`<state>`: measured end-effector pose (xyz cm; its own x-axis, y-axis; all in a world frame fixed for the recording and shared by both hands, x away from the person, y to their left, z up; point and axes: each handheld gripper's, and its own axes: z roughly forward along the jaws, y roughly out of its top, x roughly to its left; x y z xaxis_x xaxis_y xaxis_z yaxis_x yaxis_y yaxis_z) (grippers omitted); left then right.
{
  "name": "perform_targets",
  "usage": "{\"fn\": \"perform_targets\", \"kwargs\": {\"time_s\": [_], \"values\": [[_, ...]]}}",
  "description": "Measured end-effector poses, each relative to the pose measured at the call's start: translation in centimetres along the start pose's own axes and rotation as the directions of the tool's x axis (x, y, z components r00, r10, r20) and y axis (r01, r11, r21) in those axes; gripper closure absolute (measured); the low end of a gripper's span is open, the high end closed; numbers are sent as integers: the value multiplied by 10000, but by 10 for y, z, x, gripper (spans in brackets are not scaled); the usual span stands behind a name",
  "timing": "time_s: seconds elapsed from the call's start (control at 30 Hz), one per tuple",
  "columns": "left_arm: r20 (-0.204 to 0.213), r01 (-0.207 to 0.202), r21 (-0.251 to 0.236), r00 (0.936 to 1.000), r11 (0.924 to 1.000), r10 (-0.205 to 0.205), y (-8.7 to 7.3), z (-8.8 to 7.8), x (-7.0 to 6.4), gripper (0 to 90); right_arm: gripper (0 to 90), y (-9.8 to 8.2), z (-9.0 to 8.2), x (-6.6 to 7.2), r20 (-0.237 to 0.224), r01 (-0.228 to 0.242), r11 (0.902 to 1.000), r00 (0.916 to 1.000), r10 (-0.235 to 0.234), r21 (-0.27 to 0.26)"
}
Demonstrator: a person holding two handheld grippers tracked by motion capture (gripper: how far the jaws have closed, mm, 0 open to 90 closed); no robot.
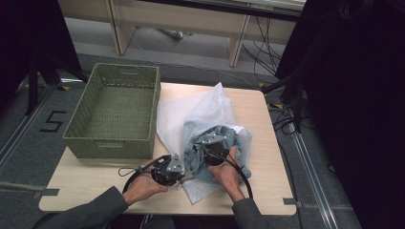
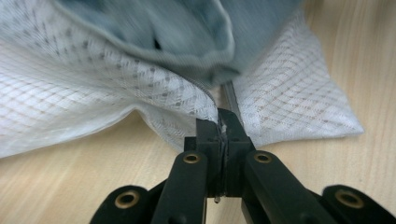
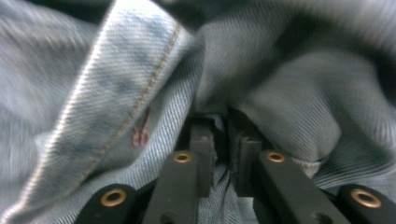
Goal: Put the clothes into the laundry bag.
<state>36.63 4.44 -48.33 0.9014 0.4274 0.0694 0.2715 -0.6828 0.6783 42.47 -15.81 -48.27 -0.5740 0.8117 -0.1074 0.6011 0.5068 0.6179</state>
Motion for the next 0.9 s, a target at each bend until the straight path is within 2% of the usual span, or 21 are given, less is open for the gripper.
{"fn": "perform_targets", "kwargs": {"time_s": [0.07, 0.2, 0.23, 0.27, 0.3, 0.33, 0.37, 0.4, 0.43, 0.47, 0.5, 0.53, 0.57, 0.63, 0.67, 0.7, 0.73, 0.77, 0.8, 0.87, 0.9], "values": [[-13, 60, -239, 10000, 9997, -61, 1, -3, 2, 880, 797, -2, -3, -1, -100, 107, 9999, 9999, -107, -63], [-23, 365, -613, 9993, 9975, -367, 4, -12, 5, 879, 704, -1, -13, -9, -630, -470, 9986, 9970, 453, -255], [-48, 388, -683, 9992, 9969, -392, 5, -13, 5, 878, 663, -1, -18, -11, -918, -672, 9974, 9937, 647, -250], [-41, 473, -679, 9989, 9966, -477, 4, -14, 6, 878, 618, -3, -22, -14, -1092, -600, 9970, 9925, 543, -499], [-40, 448, -683, 9990, 9967, -451, 3, -14, 8, 878, 571, -4, -25, -15, -1152, -814, 9909, 9909, 689, -1069], [-37, 463, -638, 9989, 9969, -466, 2, -14, 9, 877, 543, -3, -37, -17, -1418, -849, 9937, 9871, 740, -725], [-8, 423, -617, 9991, 9972, -424, 2, -13, 10, 877, 526, -3, -48, -19, -1514, -1085, 9879, 9843, 911, -1105], [5, 492, -596, 9988, 9970, -492, 2, -13, 9, 877, 513, -2, -54, -19, -1713, -1470, 9818, 9772, 1252, -1207], [-16, 473, -594, 9989, 9971, -475, 2, -12, 9, 876, 503, -2, -59, -22, -1908, -1361, 9777, 9760, 1047, -1598], [17, 638, -601, 9980, 9961, -639, 2, -12, 7, 876, 490, 0, -65, -19, -2294, -1820, 9708, 9627, 1436, -1564], [17, 638, -601, 9980, 9961, -639, 2, -12, 7, 875, 490, 0, -65, -19, -2294, -1820, 9708, 9627, 1436, -1564], [-18, 392, -565, 9992, 9976, -394, 2, -12, 8, 875, 464, 0, -64, -12, -2635, -1607, 9741, 9578, 1149, -1592], [-9, 425, -566, 9991, 9975, -426, 2, -12, 8, 874, 457, 1, -61, -9, -2523, -1354, 9797, 9630, 950, -1481], [-11, 406, -571, 9992, 9975, -408, 2, -12, 8, 875, 443, 2, -57, -2, -2520, -1355, 9815, 9627, 981, -1355], [1, 493, -575, 9988, 9971, -493, 3, -12, 7, 875, 424, 7, -42, 11, -2638, -1289, 9837, 9602, 922, -1256], [13, 561, -579, 9984, 9967, -561, 2, -11, 6, 875, 418, 10, -36, 14, -2647, -1314, 9831, 9597, 940, -1271], [7, 515, -542, 9987, 9972, -516, 2, -11, 6, 875, 424, 13, -27, 16, -2549, -1225, 9795, 9638, 789, -1599], [21, 334, -528, 9994, 9980, -333, 2, -11, 6, 876, 500, 18, -24, 19, -2640, -1529, 9834, 9567, 1225, -978], [23, 297, -483, 9996, 9984, -296, 2, -11, 6, 877, 630, 19, -15, 20, -2076, -1060, 9883, 9748, 814, -1099], [39, 329, -462, 9995, 9984, -328, 1, -10, 6, 878, 773, 19, -6, 16, -1238, -305, 9954, 9921, 191, -908], [47, 299, -459, 9995, 9985, -297, 1, -10, 6, 879, 800, 18, -1, 13, -784, -274, 9952, 9967, 200, -942]]}}
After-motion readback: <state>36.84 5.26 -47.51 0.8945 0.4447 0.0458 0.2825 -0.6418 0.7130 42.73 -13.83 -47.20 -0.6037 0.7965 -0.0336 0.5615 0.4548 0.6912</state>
